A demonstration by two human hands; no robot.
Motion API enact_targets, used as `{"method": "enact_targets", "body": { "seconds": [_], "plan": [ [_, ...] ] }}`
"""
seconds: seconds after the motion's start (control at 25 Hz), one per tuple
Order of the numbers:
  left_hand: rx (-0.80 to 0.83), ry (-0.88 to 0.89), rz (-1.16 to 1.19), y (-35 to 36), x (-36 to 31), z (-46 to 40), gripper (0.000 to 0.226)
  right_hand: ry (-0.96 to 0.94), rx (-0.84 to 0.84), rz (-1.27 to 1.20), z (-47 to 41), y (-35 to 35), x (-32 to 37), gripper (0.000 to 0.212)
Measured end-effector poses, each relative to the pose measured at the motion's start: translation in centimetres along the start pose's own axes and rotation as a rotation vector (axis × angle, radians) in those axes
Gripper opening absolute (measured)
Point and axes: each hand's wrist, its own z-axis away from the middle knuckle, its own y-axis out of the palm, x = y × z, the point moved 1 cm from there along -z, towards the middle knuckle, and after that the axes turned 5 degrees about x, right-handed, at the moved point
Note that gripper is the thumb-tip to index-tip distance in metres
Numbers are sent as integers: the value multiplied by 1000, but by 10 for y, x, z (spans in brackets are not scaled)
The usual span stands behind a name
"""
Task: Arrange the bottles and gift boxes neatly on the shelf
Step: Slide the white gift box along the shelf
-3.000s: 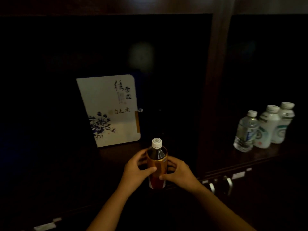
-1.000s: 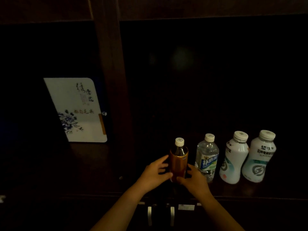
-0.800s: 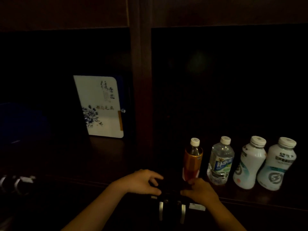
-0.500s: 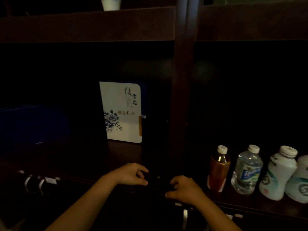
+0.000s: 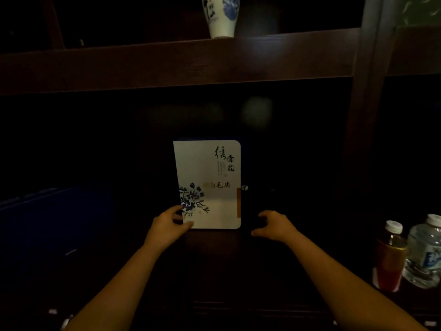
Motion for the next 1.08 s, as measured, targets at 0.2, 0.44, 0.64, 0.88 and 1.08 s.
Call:
{"method": "enact_targets", "body": {
  "seconds": [0.2,0.44,0.64,0.88,1.08],
  "plan": [
    [-148,47,231,-6,7,-65,75,-125,-225,-239,-56,-16,26,97],
    [-110,40,305,9,20,-142,88,-222,-344,-497,-126,-15,37,98],
    [-139,37,419,11,29,-204,93,-214,-380,-728,-178,-14,45,92],
    [-263,27,415,31,37,-240,70,1,-531,-766,-210,-7,47,71],
    [-234,17,395,32,41,-247,68,90,-562,-769,-210,-4,47,71]
  ]
}}
